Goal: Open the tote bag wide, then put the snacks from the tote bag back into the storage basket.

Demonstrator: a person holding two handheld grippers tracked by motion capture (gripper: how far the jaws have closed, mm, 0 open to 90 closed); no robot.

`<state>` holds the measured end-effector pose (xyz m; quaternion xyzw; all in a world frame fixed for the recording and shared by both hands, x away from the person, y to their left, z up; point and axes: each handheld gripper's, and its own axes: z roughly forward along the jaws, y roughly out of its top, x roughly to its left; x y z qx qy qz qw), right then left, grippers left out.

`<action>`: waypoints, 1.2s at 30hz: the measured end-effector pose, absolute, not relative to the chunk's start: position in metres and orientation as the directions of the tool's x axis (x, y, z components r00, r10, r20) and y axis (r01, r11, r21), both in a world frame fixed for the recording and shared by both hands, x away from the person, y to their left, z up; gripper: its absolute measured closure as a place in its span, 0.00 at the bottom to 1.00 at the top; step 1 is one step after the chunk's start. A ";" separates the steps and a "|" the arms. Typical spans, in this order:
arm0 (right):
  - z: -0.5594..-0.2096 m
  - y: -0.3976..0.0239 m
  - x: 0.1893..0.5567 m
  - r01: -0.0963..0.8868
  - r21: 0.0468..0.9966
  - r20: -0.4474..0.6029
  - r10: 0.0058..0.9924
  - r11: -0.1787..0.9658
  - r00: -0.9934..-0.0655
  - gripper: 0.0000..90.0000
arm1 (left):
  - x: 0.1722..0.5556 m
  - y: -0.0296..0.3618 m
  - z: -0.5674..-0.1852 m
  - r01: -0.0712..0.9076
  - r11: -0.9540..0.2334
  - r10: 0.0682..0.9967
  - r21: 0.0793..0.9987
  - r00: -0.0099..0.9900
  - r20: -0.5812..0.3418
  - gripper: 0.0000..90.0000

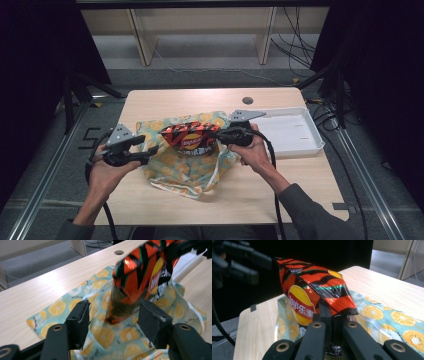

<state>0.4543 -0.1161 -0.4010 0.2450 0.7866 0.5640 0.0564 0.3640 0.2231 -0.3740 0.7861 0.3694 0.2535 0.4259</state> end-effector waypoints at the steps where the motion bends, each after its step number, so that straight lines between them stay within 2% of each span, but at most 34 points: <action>1: -0.400 -0.115 0.454 0.326 0.914 0.195 0.443 0.241 -0.875 1.00 | 0.360 0.223 -0.379 0.371 -0.370 0.800 0.852 0.593 0.089 0.43; 2: -0.399 -0.116 0.456 0.298 0.922 0.167 0.444 0.245 -0.881 1.00 | 0.357 0.222 -0.383 0.374 -0.362 0.805 0.854 0.587 0.085 0.42; 10: -0.395 -0.115 0.455 0.339 0.914 0.221 0.429 0.223 -0.876 1.00 | 0.337 0.229 -0.406 0.390 -0.380 0.815 0.839 0.569 0.105 0.37; 15: -0.387 -0.113 0.455 0.345 0.913 0.230 0.426 0.216 -0.875 1.00 | 0.326 0.235 -0.414 0.421 -0.338 0.847 0.842 0.526 0.077 0.33; 16: -0.386 -0.112 0.457 0.322 0.922 0.216 0.407 0.213 -0.888 1.00 | 0.325 0.237 -0.417 0.419 -0.330 0.848 0.846 0.525 0.071 0.33; 23: -0.372 -0.103 0.455 0.348 0.921 0.262 0.381 0.177 -0.887 1.00 | 0.319 0.243 -0.427 0.445 -0.300 0.864 0.844 0.502 0.042 0.32; 36: -0.338 -0.093 0.447 0.358 0.921 0.290 0.341 0.154 -0.894 1.00 | 0.316 0.252 -0.433 0.454 -0.308 0.863 0.836 0.503 0.045 0.32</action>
